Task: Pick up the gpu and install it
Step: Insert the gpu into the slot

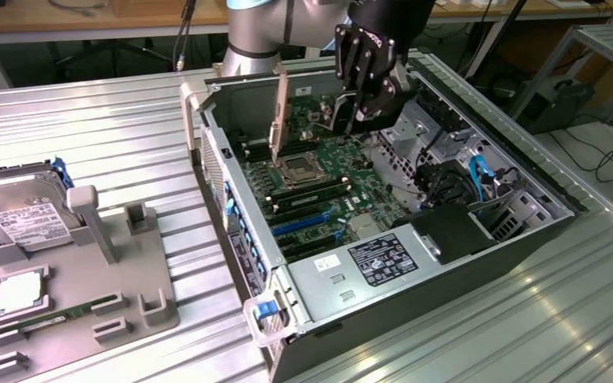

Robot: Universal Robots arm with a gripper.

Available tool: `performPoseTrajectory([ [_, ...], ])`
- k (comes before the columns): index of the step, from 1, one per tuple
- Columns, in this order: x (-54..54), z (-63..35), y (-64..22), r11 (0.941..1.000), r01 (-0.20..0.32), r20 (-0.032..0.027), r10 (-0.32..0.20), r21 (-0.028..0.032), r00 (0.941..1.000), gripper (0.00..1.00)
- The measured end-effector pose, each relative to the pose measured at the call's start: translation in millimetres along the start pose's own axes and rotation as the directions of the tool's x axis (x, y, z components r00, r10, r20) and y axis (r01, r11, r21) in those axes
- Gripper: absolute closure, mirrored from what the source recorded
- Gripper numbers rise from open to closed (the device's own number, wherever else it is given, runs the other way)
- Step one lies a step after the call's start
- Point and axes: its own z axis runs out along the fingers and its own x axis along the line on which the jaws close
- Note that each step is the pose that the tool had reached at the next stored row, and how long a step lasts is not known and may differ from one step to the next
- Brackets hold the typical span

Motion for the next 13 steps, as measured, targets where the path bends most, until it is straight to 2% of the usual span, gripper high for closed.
performPoseTrajectory([
  [13, 0.0, 4.4, 0.0, 1.0000, 0.000, -0.0001, 0.000, -0.0004, 1.0000, 0.72],
])
